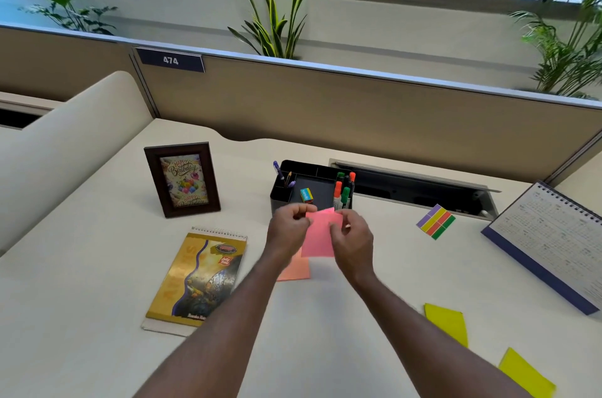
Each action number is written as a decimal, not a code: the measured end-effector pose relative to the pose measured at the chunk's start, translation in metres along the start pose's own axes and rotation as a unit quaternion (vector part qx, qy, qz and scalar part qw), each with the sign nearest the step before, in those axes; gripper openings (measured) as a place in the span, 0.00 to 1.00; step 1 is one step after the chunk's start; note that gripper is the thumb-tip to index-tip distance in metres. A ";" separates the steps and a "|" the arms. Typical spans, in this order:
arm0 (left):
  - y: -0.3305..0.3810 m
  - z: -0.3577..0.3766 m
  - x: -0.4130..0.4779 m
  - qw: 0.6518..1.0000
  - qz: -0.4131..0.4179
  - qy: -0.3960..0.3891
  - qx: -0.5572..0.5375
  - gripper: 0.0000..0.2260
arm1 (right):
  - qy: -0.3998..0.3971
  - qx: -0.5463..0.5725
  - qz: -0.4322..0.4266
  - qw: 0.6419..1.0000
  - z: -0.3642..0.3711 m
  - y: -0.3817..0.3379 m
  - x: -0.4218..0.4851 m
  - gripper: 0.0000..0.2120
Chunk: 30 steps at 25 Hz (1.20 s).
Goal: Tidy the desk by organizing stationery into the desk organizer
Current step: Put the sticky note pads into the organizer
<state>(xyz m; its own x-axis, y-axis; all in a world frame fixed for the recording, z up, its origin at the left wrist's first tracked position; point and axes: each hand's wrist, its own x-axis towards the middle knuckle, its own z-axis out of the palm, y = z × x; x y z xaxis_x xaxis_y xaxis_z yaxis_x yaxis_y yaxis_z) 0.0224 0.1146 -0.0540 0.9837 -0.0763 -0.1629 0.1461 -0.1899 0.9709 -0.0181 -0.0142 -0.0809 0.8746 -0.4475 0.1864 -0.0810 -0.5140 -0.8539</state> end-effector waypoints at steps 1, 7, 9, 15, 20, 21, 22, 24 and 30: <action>0.011 -0.002 0.009 1.000 0.019 -0.007 -0.008 0.12 | 0.014 -0.006 -0.010 1.000 0.001 -0.005 0.014 0.04; 0.067 -0.013 0.077 0.995 0.104 -0.004 0.004 0.12 | -0.010 0.032 -0.065 0.997 -0.010 -0.047 0.102 0.12; 0.083 -0.013 0.100 0.991 0.130 -0.006 0.027 0.13 | -0.050 0.009 -0.078 0.996 -0.016 -0.053 0.131 0.18; 0.093 0.001 0.156 0.986 0.154 -0.026 0.065 0.10 | -0.075 -0.101 -0.129 0.984 -0.020 -0.042 0.190 0.04; 0.075 0.022 0.172 0.974 0.176 -0.010 0.145 0.08 | -0.088 -0.112 -0.088 0.986 -0.018 -0.016 0.204 0.04; 0.071 0.025 0.173 0.970 0.181 -0.010 0.159 0.08 | -0.089 -0.114 -0.083 0.986 -0.017 -0.011 0.204 0.04; 0.067 0.028 0.175 0.968 0.185 -0.012 0.170 0.09 | -0.090 -0.115 -0.078 0.986 -0.017 -0.007 0.205 0.04; 0.059 0.034 0.178 0.961 0.196 -0.009 0.196 0.09 | -0.093 -0.115 -0.072 0.986 -0.016 0.001 0.206 0.05; 0.042 0.053 0.185 0.931 0.215 0.006 0.296 0.09 | -0.095 -0.117 -0.018 0.988 -0.007 0.019 0.208 0.03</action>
<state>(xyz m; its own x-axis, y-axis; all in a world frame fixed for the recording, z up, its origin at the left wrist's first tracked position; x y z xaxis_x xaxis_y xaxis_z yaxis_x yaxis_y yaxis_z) 0.2054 0.0407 -0.0526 0.9393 -0.2592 0.2249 -0.3419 -0.6504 0.6783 0.1588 -0.1218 -0.0548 0.9515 -0.2906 0.1012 -0.1361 -0.6924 -0.7086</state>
